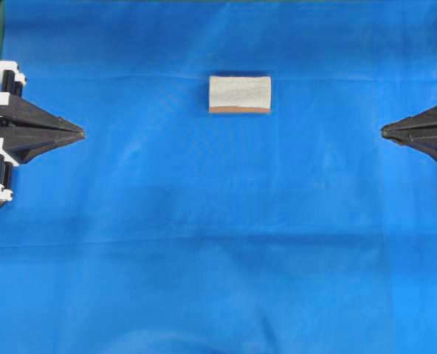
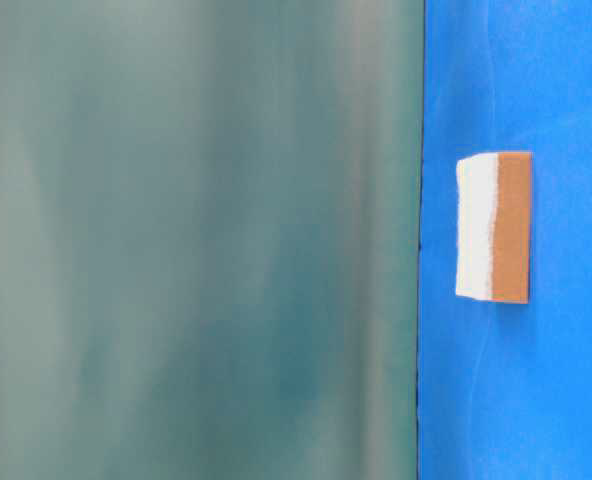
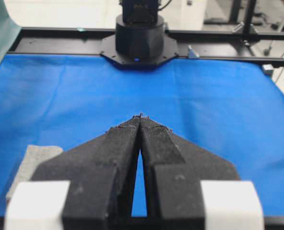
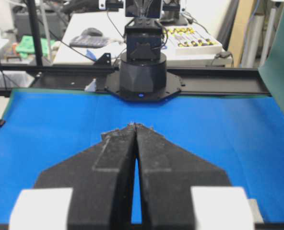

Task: Hand over the sponge with the left arm and wipe it with the right arm.
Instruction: 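Move the left gripper toward the grey-and-orange sponge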

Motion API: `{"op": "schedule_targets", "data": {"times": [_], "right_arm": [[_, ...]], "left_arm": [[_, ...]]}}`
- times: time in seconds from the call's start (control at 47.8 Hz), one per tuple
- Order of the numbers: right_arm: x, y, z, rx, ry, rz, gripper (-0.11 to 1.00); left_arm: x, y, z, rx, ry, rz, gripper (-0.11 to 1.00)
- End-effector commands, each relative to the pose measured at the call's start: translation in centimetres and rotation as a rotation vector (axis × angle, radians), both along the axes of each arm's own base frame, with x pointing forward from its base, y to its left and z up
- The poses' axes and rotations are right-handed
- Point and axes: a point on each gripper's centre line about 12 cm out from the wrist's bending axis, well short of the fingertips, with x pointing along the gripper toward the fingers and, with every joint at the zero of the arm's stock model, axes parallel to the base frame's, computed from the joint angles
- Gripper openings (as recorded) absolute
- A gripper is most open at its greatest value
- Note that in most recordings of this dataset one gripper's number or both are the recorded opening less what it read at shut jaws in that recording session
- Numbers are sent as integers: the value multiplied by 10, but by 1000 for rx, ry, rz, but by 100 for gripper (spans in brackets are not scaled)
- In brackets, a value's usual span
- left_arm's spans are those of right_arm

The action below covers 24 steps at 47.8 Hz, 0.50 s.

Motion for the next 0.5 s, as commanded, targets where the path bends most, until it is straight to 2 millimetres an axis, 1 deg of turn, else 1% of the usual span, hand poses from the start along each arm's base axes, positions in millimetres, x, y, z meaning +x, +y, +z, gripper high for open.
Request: {"op": "schedule_targets", "data": {"times": [0.0,0.105,0.23,0.377,0.481], "right_arm": [[3,0,12,-15,-28,-2,0],[4,-1,13,-21,-17,-6,0],[4,-3,16,-26,-10,-17,0],[5,-4,14,-23,2,-22,0],[6,-5,13,-23,8,-23,0]], "left_arm": [[3,2,8,-9,-14,11,0],[3,4,10,-6,-17,20,0],[6,11,13,-4,-15,57,0],[12,25,11,0,3,120,0],[19,36,5,14,27,171,0]]}}
